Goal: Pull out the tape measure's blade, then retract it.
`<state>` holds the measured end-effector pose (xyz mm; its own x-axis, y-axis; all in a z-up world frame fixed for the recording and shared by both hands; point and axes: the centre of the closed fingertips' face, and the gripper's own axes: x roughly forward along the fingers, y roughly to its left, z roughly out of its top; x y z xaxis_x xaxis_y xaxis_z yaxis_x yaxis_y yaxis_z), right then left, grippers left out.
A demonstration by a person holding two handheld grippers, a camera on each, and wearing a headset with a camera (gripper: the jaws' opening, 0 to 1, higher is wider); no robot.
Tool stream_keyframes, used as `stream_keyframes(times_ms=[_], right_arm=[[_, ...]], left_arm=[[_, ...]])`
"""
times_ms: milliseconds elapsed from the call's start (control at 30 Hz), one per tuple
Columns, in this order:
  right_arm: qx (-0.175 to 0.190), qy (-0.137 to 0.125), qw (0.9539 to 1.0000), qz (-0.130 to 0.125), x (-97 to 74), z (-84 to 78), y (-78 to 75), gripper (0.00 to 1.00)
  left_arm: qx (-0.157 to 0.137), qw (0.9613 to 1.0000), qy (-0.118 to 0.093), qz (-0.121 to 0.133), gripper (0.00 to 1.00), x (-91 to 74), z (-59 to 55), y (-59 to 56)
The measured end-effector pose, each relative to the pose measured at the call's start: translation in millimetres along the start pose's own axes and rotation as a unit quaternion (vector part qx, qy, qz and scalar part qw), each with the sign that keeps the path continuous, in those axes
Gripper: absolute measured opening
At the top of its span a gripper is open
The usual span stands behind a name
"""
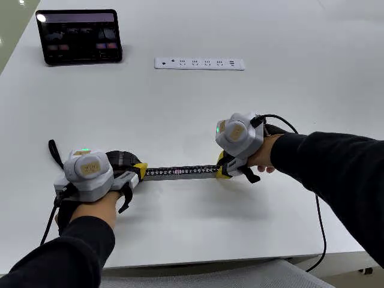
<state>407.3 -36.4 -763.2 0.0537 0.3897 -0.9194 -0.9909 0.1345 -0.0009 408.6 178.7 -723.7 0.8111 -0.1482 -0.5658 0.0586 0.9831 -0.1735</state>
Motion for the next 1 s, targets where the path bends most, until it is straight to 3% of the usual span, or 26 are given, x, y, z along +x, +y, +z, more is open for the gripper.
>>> stream_keyframes(times_ms=[533,1000], right_arm=[[-0.01,-0.011,0.9999,0.004,1.8,6.8,0.4,0.12],[-0.012,-0.027,0.9995,0.009,8.9,24.9,3.7,0.12]], left_arm=[[-0.006,0.9999,0.0,-0.012,0.59,-0.8,0.0,0.2],[-0.005,0.9998,0.002,-0.017,0.59,-1.9,0.4,0.2]])
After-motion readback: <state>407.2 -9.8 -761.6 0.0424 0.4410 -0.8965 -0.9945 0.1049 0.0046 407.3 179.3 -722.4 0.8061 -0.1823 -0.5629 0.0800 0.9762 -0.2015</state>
